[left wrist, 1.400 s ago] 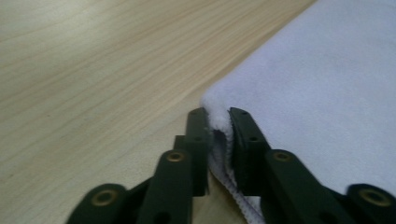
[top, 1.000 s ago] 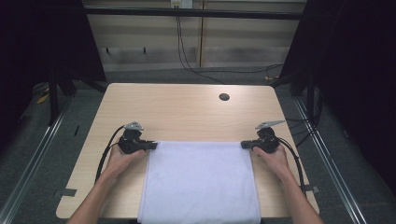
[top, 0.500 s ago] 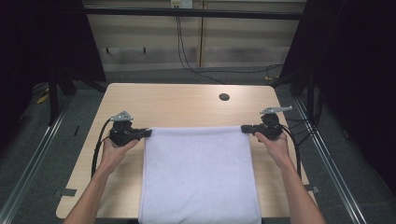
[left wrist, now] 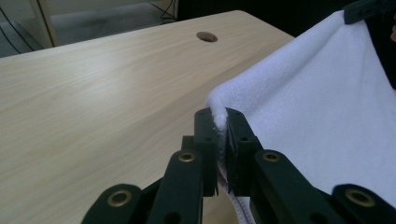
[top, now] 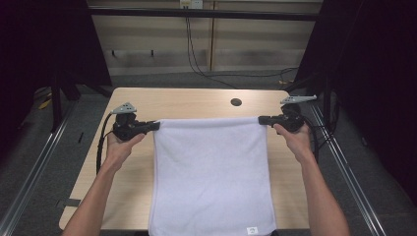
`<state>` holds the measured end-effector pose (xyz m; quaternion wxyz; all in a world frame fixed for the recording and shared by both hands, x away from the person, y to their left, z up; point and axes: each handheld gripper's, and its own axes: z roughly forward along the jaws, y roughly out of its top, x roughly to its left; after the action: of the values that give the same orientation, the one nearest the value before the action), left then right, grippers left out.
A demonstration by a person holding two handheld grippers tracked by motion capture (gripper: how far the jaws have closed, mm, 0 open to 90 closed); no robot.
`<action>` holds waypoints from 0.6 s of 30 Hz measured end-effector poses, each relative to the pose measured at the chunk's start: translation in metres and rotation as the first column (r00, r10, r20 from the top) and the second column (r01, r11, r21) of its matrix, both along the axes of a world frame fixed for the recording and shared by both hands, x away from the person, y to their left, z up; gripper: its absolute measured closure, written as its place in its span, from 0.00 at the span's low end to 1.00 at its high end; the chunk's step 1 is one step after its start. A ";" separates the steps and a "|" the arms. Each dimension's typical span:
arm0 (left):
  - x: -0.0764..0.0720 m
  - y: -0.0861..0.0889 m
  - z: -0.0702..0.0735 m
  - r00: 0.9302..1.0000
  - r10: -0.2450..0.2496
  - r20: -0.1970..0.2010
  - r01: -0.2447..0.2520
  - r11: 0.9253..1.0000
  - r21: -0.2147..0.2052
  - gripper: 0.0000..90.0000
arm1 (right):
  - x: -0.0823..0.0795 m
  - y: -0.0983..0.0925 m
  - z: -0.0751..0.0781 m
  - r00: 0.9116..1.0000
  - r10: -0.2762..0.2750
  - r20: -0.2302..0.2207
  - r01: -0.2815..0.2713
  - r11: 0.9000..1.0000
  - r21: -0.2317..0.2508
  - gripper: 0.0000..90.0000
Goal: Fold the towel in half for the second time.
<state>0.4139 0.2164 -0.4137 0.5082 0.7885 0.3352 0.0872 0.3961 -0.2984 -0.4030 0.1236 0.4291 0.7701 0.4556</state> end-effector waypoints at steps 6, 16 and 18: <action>0.005 -0.005 0.020 0.999 0.014 0.034 -0.013 1.000 -0.027 0.95 | 0.007 -0.004 0.016 0.999 -0.035 0.024 0.035 0.999 0.006 0.97; 0.015 -0.010 0.047 0.997 0.020 0.072 -0.016 0.998 -0.061 0.95 | 0.010 -0.008 0.038 0.995 -0.062 0.080 0.058 0.997 0.052 0.97; 0.016 -0.013 0.057 0.997 0.018 0.075 -0.014 0.999 -0.048 0.95 | 0.008 -0.010 0.041 0.993 -0.066 0.099 0.058 0.995 0.081 0.97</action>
<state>0.4298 0.2035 -0.3571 0.5385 0.7696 0.3241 0.1126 0.4038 -0.3084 -0.3624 0.1599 0.4334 0.7309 0.5024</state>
